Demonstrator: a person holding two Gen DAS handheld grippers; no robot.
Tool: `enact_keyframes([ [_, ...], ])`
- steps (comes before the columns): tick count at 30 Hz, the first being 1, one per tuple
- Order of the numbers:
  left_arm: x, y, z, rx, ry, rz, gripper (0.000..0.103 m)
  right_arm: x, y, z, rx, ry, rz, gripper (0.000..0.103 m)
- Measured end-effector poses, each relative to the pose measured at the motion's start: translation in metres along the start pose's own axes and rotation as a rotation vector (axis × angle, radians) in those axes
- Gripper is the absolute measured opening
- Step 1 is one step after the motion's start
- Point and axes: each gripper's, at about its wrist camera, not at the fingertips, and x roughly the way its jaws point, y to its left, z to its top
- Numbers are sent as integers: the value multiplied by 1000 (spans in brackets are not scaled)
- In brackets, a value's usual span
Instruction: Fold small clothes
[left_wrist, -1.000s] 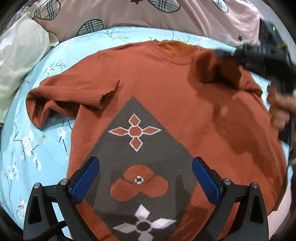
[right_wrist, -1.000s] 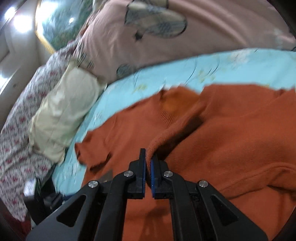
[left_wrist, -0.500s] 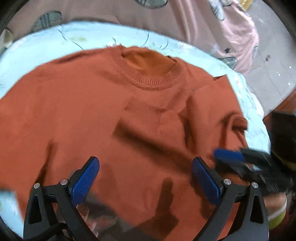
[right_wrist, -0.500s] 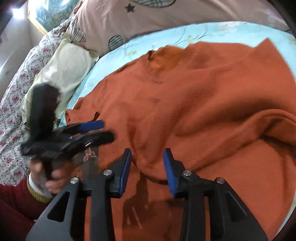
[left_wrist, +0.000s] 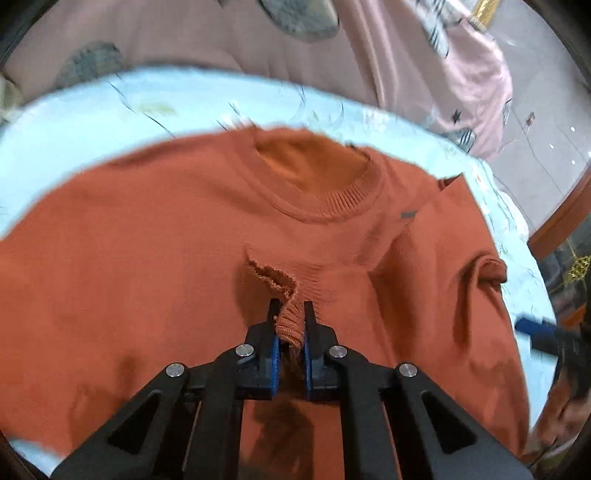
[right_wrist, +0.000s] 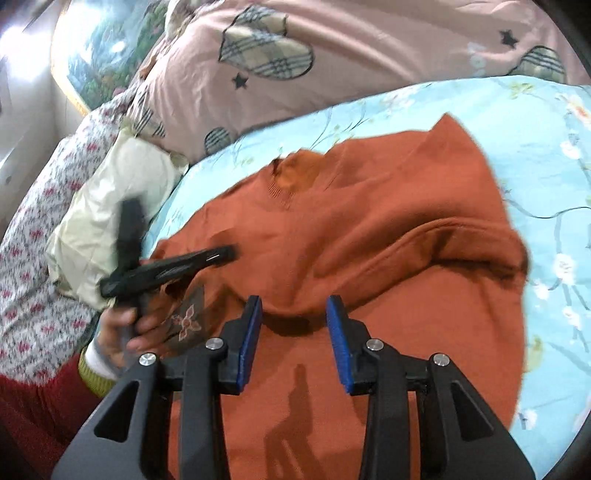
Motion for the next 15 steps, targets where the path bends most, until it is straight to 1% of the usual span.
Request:
enact_keyframes([
  [2,-27,16,-14,-5,-54,15,9,-8,-10,-1,31,-21,-22,38],
  [3,-34,26,-22,-10,-55,18,10,-11,-15,-2,46,-25,-30,38],
  [4,-36,31,-25,-10,-45,9,11,-11,-21,-3,64,-25,-38,38],
  [5,-34,40,-30,-18,-5,-22,11,-11,-26,-4,84,-21,-50,38],
  [7,-26,47,-34,-33,42,-43,14,-11,-33,-6,117,-20,-67,38],
  [8,-20,48,-32,-36,64,-55,19,-12,-36,-7,131,-24,-73,38],
  [9,-15,49,-31,-39,76,-59,26,-14,-37,-8,140,-30,-77,38],
  [10,-10,49,-29,-44,86,-65,29,-15,-38,-8,147,-38,-83,38],
  [12,5,41,-23,-30,97,-68,24,-20,-41,-7,156,-55,-97,38],
  [13,8,35,-23,-6,94,-54,13,-23,-44,-6,160,-62,-105,38],
  [14,9,26,-21,36,86,-29,6,-28,-47,-4,164,-73,-119,38],
  [15,1,17,-18,77,40,13,6,-33,-51,-1,166,-85,-138,40],
])
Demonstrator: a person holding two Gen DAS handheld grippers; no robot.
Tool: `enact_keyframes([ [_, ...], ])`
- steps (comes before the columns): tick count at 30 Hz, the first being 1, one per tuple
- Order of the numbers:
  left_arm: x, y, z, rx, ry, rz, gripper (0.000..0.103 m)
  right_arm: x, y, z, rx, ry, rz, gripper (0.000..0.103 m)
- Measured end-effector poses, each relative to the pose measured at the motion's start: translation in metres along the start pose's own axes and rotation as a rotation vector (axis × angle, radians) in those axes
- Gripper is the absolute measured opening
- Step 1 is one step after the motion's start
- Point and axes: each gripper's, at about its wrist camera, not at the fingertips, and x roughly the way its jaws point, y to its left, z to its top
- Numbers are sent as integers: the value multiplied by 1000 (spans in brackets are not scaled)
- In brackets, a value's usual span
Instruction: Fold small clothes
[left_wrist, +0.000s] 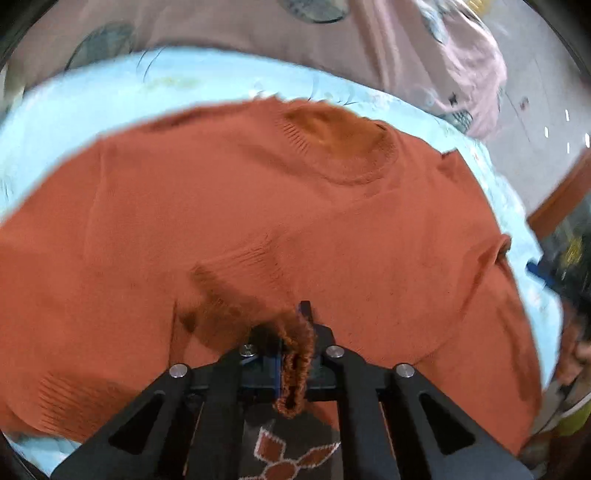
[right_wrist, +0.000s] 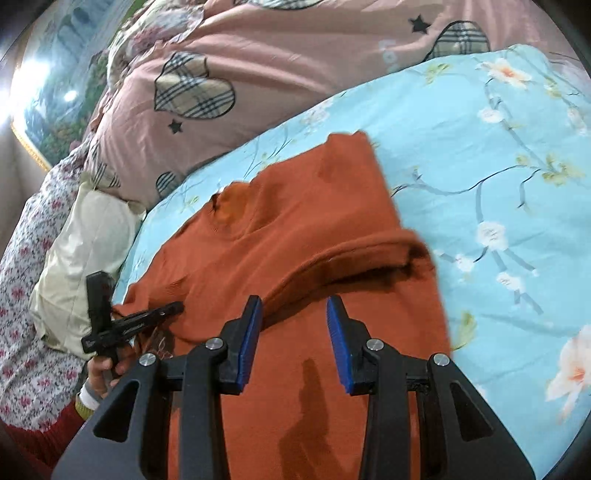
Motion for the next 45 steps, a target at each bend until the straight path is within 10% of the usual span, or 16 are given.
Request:
enact_keyframes([
  [4,-29,22,13,-36,-115,59,5,-2,-18,17,12,-31,-89,49],
  [19,-24,69,3,-204,-104,107,6,111,-30,62,-55,125,-139,54],
  [20,-26,69,3,-202,-113,119,6,114,-29,60,-66,124,-133,51],
  [21,-26,67,4,-199,-114,120,6,114,-28,60,-76,127,-127,10],
  [35,-7,35,9,-102,-63,88,6,76,-28,59,-48,-5,-317,20],
  [39,-6,34,8,-88,-58,89,6,72,4,44,-130,33,-179,24],
  [45,-24,43,-3,-101,-50,99,11,72,-27,29,-7,73,-198,24],
])
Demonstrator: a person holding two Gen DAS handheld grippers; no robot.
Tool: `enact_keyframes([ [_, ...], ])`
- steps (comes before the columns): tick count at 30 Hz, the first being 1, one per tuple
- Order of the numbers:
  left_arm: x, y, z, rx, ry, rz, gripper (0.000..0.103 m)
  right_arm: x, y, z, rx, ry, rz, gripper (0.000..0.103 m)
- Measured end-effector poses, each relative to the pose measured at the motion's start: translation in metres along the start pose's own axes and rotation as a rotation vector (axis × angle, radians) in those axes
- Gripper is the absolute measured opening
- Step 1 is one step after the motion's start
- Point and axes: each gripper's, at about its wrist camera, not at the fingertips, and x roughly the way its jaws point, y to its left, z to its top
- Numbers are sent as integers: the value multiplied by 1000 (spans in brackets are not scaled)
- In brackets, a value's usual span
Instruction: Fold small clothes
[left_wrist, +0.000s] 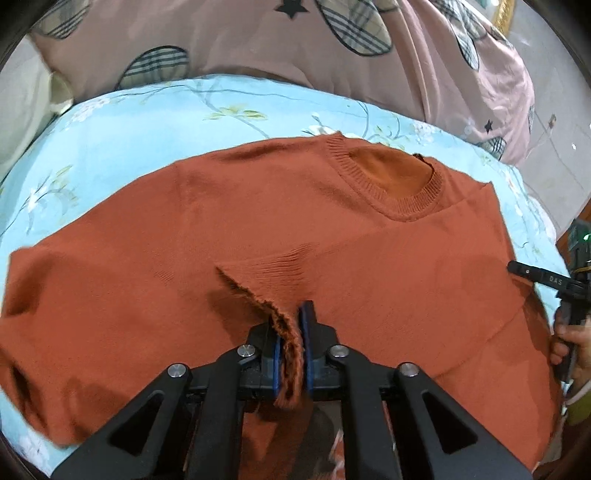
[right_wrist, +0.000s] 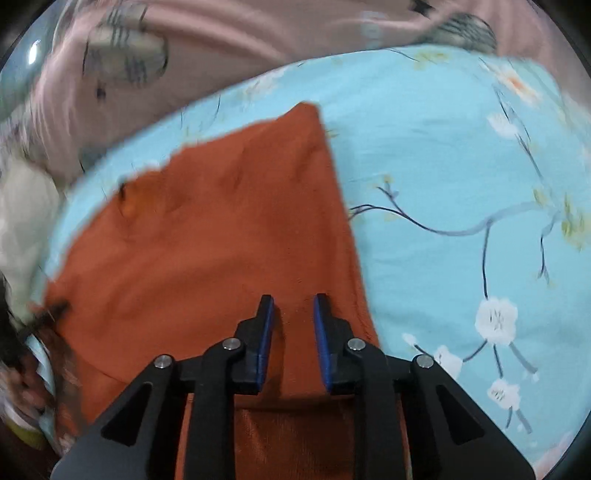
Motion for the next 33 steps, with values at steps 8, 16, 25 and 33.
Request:
enact_keyframes([
  [8,-70,32,-24,109,-43,125,48,-41,35,-38,-26,-27,102,43],
  [16,-65,5,-37,338,-9,138,74,-32,64,-88,-9,91,179,48],
  [25,-24,8,-44,357,74,206,45,-31,64,-96,44,91,184,48],
  [33,-79,33,-25,175,-67,138,4,-38,74,-97,26,66,195,48],
])
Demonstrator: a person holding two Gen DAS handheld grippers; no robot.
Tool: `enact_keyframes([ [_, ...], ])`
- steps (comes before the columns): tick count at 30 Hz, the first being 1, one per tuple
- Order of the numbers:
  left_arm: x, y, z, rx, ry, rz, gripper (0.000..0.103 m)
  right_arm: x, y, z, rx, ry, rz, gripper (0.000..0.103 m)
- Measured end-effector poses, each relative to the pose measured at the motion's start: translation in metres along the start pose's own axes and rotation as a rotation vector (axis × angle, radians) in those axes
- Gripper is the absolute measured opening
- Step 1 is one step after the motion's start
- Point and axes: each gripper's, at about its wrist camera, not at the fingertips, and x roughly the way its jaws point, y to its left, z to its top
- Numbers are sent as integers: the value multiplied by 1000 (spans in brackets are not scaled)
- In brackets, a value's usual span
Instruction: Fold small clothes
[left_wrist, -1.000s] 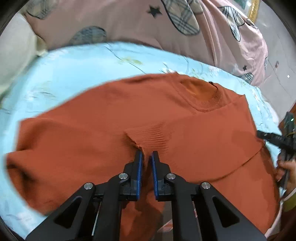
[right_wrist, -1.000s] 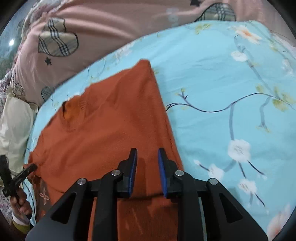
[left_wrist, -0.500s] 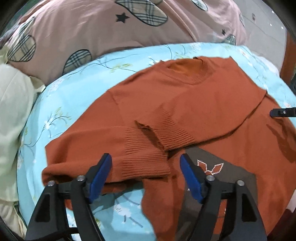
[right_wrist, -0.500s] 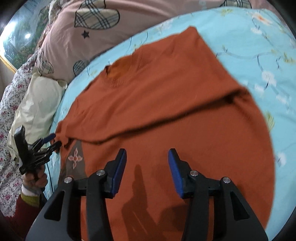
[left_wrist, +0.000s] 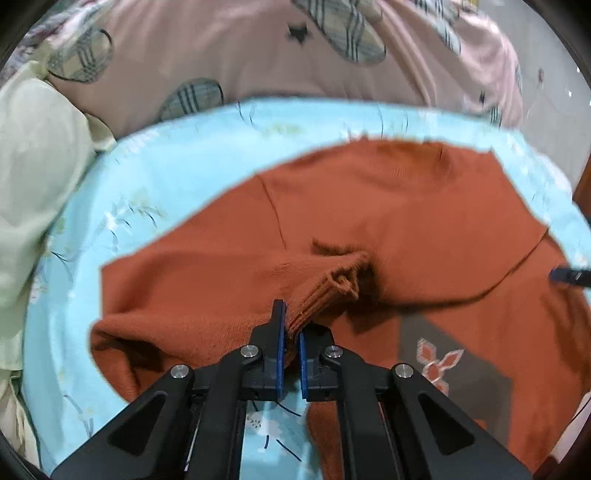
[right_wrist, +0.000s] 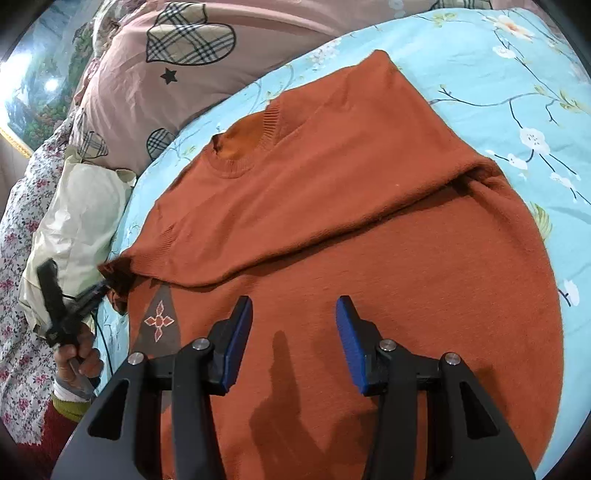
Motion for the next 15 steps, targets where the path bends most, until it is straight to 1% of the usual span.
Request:
enact_keyframes([
  [4,-34,-7,14,-38,-87,-30,4,-6,7,1,-17,-12,30,48],
  [6,-47,-12,25,-80,-134,-81,4,-9,9,2,-20,-23,38,48],
  [8,-49,-29,39,-102,-165,-153,4,-12,8,3,-18,-37,41,48],
  [11,-37,-73,56,-58,-177,-200,4,-19,1,6,-1,-60,38,48],
  [13,-17,-106,66,-39,-160,-253,4,-22,-7,9,14,-71,32,48],
  [15,3,-132,70,-28,-139,-289,4,-25,-16,12,34,-78,22,48],
])
